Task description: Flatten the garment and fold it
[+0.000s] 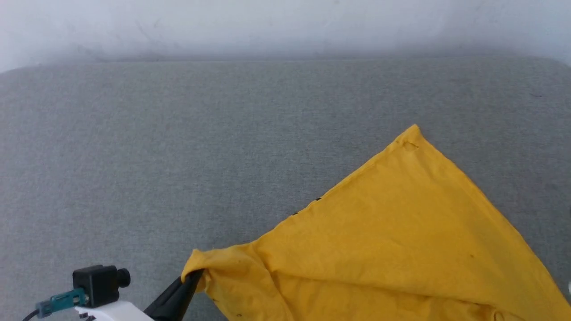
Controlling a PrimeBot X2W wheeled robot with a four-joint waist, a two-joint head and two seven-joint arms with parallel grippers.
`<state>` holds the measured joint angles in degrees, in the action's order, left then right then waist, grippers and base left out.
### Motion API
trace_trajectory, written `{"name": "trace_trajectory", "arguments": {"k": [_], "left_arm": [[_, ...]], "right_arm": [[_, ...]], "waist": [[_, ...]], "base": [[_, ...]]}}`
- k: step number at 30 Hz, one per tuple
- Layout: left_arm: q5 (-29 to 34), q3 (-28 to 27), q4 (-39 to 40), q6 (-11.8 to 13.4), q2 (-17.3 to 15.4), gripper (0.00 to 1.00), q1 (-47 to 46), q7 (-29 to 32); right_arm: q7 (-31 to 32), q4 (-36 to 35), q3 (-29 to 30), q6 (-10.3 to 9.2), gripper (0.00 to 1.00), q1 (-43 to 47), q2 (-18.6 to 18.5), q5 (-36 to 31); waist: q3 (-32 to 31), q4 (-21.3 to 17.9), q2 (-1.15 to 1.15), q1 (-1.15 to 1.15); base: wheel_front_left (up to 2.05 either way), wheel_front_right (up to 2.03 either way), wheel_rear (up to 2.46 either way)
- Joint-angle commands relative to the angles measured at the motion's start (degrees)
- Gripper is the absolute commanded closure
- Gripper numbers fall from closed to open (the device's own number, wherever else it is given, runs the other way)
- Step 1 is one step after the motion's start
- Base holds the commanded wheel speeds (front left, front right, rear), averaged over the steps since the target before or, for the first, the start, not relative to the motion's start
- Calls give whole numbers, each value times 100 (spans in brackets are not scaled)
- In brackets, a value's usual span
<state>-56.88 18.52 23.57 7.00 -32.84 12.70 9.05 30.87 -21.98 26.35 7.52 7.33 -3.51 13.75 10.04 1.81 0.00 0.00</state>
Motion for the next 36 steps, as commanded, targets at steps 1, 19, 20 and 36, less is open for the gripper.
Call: {"name": "trace_trajectory", "arguments": {"k": [1, 19, 20, 36], "left_arm": [[25, 28, -22, -97, 35, 100, -115, -18], [58, 197, -219, -527, 172, 100, -904, -13], [56, 206, -246, -550, 187, 100, -942, -21], [21, 218, -539, -732, 295, 100, -1315, -101]], "right_arm": [[181, -175, -192, -3, 0, -349, -123, -132], [1225, 2002, -1782, -3, 0, -3502, -914, -451], [1289, 2102, -1830, -3, 0, -3537, -970, -423], [1947, 2772, -2259, -3, 100, -3667, -1326, -4]], "waist": [[149, 163, 0, 0], [1403, 846, 0, 0], [1452, 875, 0, 0], [1740, 1008, 0, 0]], "base": [[0, 0, 0], [0, 0, 0], [0, 0, 0], [0, 0, 0]]}}
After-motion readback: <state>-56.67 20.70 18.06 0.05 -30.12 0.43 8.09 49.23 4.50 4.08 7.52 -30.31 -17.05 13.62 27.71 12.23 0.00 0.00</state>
